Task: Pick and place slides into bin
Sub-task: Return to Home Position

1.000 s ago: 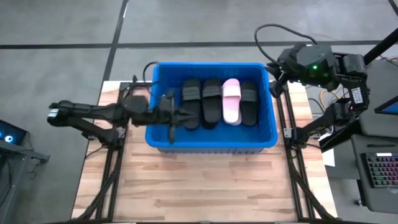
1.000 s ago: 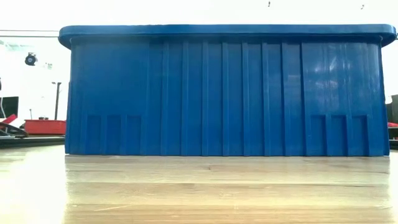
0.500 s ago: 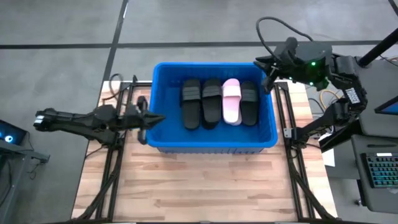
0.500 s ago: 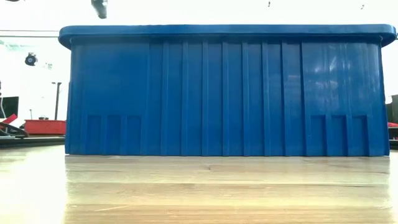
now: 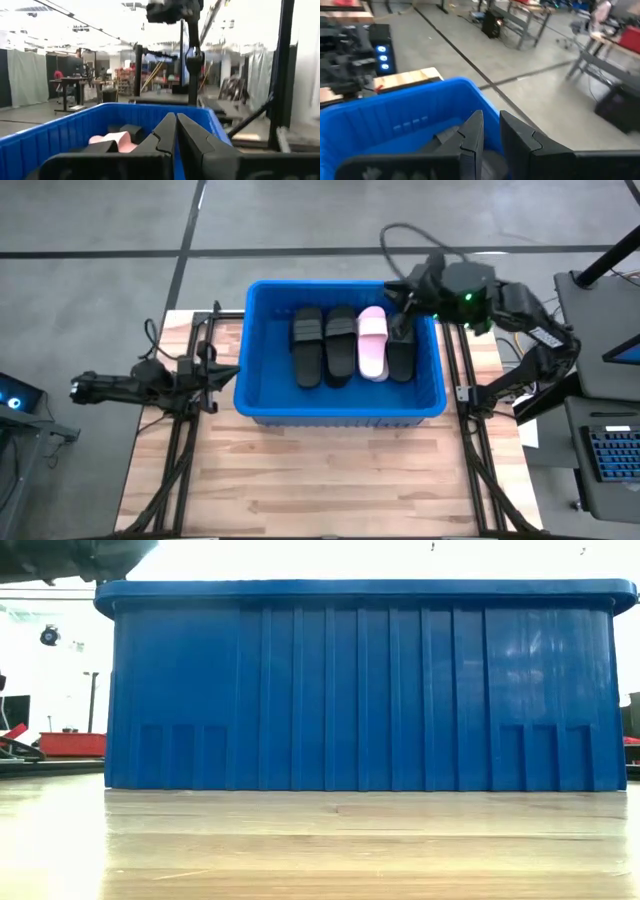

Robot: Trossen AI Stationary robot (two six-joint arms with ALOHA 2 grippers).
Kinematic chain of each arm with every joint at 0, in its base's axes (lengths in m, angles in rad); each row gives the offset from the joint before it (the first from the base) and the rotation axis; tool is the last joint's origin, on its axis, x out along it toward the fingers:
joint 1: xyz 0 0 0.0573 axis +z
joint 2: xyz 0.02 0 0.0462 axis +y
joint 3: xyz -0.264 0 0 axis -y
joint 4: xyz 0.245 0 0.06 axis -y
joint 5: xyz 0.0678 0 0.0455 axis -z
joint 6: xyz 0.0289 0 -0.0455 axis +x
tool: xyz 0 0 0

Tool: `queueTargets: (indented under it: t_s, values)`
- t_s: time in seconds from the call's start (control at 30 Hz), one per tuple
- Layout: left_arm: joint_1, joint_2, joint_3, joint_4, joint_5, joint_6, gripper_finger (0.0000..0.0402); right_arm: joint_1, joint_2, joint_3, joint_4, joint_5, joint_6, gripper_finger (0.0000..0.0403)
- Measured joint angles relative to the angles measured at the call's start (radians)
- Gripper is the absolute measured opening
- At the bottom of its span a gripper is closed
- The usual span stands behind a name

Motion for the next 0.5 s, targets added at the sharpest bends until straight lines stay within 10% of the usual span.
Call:
queueTargets:
  t_s: [0.5]
  values:
    - [0.0, -0.147, -0.114, -0.005, 0.027, 0.015, 0.0, 0.169, -0.005, -0.407, 0.645, -0.11, -0.066, 0.0054]
